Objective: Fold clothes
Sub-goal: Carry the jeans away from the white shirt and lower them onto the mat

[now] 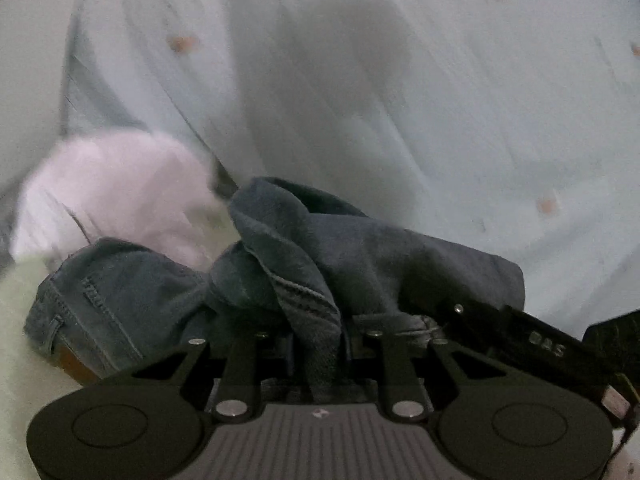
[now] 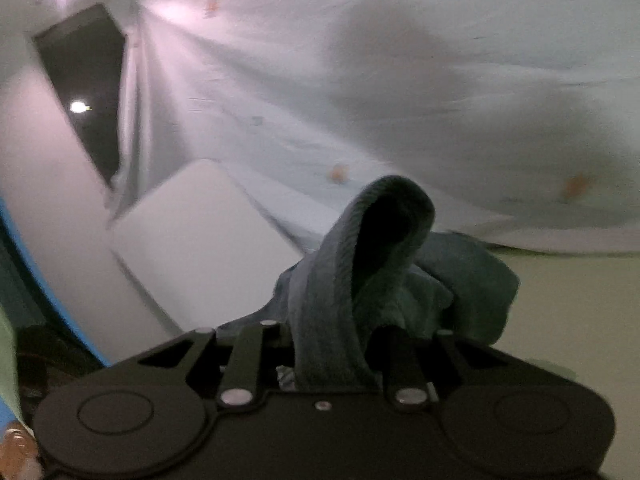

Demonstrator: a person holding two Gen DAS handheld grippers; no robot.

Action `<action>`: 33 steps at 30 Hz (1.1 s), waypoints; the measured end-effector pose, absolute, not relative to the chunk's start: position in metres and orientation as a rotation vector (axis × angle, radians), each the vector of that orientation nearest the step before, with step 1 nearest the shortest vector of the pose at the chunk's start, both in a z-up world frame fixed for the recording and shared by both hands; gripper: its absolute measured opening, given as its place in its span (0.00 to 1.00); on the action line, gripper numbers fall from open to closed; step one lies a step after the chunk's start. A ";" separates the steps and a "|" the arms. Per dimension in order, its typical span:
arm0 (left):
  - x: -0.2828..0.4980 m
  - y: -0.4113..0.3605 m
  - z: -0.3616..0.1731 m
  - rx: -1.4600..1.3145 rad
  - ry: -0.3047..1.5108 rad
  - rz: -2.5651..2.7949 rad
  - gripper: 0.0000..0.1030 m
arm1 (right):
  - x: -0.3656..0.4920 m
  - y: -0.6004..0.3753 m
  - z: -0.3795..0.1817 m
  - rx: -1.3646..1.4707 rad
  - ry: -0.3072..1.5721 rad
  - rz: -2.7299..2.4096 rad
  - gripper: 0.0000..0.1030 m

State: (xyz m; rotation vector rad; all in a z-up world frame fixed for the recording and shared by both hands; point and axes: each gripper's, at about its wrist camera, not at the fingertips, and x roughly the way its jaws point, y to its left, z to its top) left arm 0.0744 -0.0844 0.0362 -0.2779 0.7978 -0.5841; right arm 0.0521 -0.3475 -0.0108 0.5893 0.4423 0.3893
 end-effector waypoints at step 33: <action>0.133 -0.046 -0.110 -0.147 1.199 -0.146 0.76 | -0.060 -0.479 -0.104 0.882 0.850 -0.251 0.58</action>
